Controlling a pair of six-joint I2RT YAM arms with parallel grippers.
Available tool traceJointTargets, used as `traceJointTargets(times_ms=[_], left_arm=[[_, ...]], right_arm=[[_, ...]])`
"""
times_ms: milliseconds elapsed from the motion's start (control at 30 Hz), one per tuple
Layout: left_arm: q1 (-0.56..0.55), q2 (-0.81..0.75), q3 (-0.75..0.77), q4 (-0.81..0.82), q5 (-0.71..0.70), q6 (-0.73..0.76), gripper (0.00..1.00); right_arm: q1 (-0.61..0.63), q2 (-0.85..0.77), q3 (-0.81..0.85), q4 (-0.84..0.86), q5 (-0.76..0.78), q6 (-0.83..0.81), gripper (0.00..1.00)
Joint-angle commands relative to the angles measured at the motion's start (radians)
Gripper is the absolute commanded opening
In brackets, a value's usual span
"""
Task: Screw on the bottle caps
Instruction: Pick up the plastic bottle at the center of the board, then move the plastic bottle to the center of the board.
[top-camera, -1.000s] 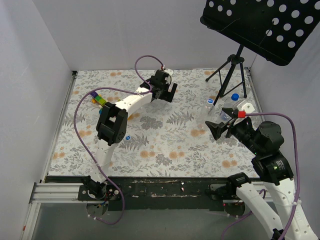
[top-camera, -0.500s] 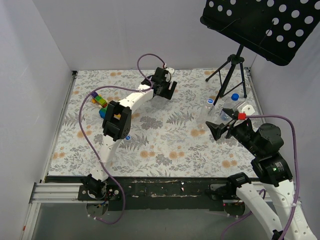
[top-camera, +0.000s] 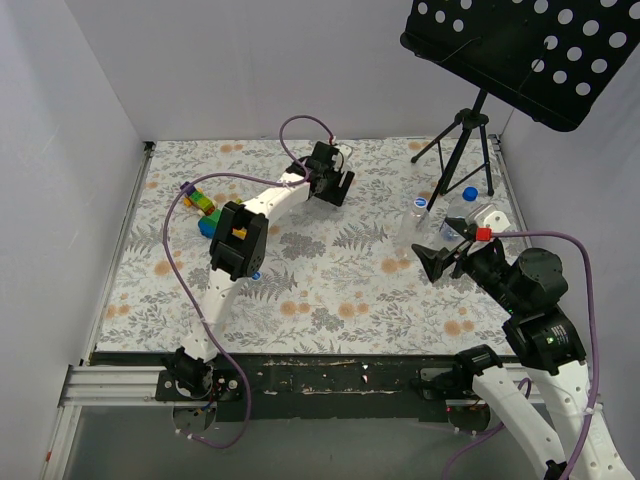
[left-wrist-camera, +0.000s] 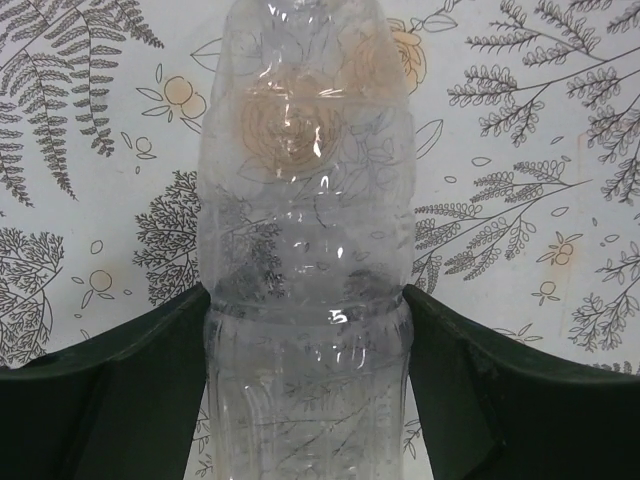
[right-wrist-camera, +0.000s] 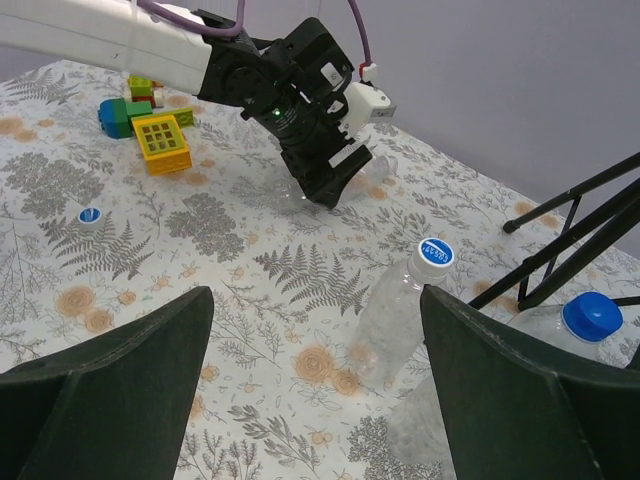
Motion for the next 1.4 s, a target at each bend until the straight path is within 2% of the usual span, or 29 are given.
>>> traceJointTargets(times_ms=[0,133,233,400,700,900,1000,1133,1200,1367], left_arm=[[0.007,-0.025,-0.001,-0.003,0.007,0.021,0.66],[0.007,-0.079,-0.042,0.029,0.014,0.03,0.5],[0.007,-0.158,-0.114,0.089,0.02,0.034,0.42],[0.007,-0.394,-0.368,0.284,0.023,0.037,0.34],[0.013,-0.914,-0.841,0.672,0.033,-0.03,0.33],[0.013,-1.25,-1.033,0.73,0.065,-0.067,0.35],[0.015,-1.427,-1.176,0.744,0.054,-0.062,0.36],[0.015,-1.684,-1.348,0.734,0.011,-0.052,0.38],[0.015,-1.819,-1.432,0.721,-0.006,-0.055,0.38],[0.015,-2.097,-1.636,0.736,-0.043,-0.09,0.4]], right_arm=[[0.004,-0.001,0.007,0.029,0.008,-0.001,0.91],[0.004,0.0,0.008,0.027,0.007,-0.001,0.9],[0.004,0.008,0.015,0.02,-0.01,-0.001,0.9],[0.004,0.029,0.038,-0.005,-0.056,0.001,0.9],[0.006,0.138,0.082,-0.068,-0.243,0.005,0.86],[0.024,0.272,0.074,-0.048,-0.348,0.05,0.82],[0.113,0.324,0.07,-0.024,-0.307,0.071,0.82],[0.356,0.42,0.091,0.007,-0.068,0.079,0.82],[0.458,0.491,0.108,0.035,-0.017,0.088,0.82],[0.61,0.733,0.166,0.105,0.083,0.054,0.8]])
